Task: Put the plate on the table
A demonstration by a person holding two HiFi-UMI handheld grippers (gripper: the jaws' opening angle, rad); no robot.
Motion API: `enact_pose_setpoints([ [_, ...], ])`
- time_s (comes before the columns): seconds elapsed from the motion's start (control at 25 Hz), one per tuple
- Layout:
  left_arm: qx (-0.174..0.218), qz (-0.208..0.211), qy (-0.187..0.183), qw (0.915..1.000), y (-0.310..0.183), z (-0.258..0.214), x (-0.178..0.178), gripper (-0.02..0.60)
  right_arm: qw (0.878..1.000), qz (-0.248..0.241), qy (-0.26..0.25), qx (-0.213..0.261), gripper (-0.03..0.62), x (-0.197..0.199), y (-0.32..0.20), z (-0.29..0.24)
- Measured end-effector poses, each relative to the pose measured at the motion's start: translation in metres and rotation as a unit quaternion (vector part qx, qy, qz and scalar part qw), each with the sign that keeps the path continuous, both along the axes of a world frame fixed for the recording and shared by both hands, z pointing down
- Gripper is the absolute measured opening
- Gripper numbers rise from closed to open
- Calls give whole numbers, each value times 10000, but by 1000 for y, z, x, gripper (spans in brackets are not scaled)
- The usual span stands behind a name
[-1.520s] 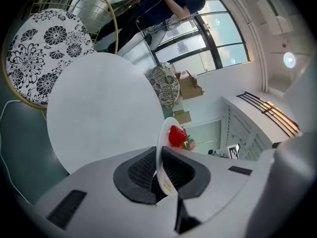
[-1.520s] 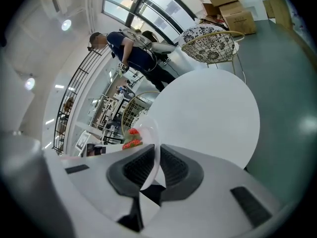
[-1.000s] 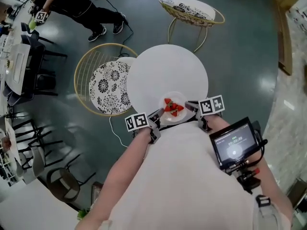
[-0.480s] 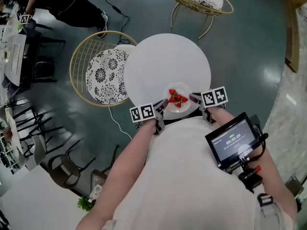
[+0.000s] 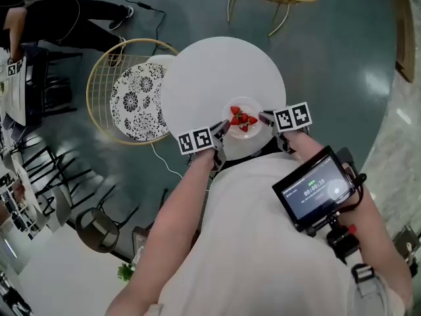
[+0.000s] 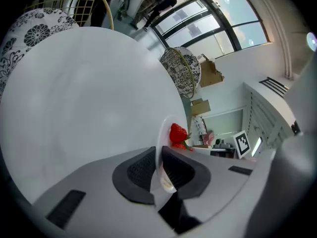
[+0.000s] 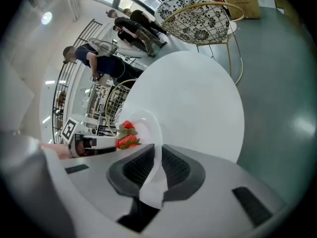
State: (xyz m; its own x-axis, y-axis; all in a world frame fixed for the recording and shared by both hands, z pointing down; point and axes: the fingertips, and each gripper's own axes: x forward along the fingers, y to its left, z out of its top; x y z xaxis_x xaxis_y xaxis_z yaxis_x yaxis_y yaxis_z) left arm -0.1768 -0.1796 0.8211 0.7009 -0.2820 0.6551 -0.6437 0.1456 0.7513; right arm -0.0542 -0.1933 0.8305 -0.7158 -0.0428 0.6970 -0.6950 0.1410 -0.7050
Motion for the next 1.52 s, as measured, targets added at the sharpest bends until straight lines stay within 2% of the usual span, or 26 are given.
enact_pose_setpoints([
  [0.28,-35,236,-246,9994,-14,8,9,26,9998,38,131,170,28,9,-16,6],
  [0.52,81,549,-387,9977,-15,6,4,29,9989,302,236,268,28,6,-11,2],
  [0.68,104,824,-743,9938,-18,13,-2,34,9983,257,273,439,28,2,-16,0],
  [0.88,249,614,-890,9938,-44,18,5,34,9953,-43,503,829,28,7,-50,3],
  [1.0,141,634,-984,9930,-59,30,8,34,9950,-199,549,816,31,9,-65,19],
  [1.08,209,638,-1102,9916,-58,42,10,34,9930,-305,563,994,33,12,-64,33],
  [1.16,428,652,-1290,9886,-57,53,12,35,9866,-494,656,1408,41,12,-63,45],
  [1.24,482,733,-1485,9850,-58,53,11,38,9760,-839,987,1748,54,12,-64,45],
  [1.4,229,1022,-1896,9763,-68,33,6,49,9496,-1613,1758,2035,78,5,-73,22],
  [1.52,379,1061,-2186,9693,-79,33,8,57,9371,-1792,2008,2225,83,9,-83,20],
])
